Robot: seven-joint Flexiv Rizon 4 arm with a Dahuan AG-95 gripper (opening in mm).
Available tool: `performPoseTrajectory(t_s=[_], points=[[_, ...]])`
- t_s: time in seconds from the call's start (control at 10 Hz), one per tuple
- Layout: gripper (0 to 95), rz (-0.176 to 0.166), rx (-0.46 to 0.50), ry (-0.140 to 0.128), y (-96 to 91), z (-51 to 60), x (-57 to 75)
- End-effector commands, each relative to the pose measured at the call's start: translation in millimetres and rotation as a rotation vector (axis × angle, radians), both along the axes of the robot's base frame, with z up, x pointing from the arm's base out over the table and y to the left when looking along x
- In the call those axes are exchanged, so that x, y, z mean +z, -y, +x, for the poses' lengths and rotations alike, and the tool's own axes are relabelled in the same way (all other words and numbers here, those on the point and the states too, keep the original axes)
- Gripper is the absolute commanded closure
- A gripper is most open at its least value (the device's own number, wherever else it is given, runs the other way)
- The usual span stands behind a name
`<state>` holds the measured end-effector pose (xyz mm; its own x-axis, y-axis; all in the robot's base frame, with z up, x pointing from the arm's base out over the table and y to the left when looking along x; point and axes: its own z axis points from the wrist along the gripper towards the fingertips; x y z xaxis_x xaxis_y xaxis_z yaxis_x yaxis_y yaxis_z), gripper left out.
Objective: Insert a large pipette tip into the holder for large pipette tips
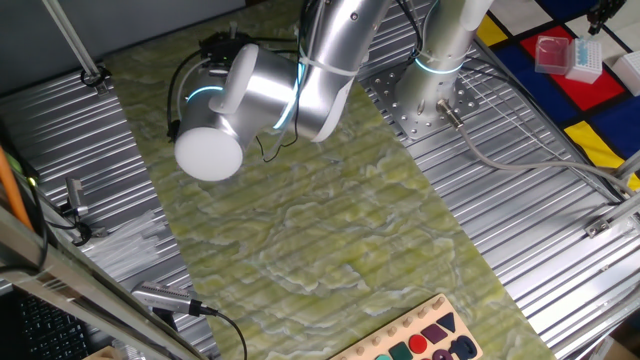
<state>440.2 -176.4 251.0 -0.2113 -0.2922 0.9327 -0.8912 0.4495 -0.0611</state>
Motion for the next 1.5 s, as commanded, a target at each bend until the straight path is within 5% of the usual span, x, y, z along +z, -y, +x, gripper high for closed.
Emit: performPoseTrajectory(t_s=[0.1, 1.5], points=[[95.0, -0.005, 0.002, 0.002, 22.3, -10.2, -35.8], [95.0, -0.013, 0.021, 0.006, 25.8, -8.8, -40.0]])
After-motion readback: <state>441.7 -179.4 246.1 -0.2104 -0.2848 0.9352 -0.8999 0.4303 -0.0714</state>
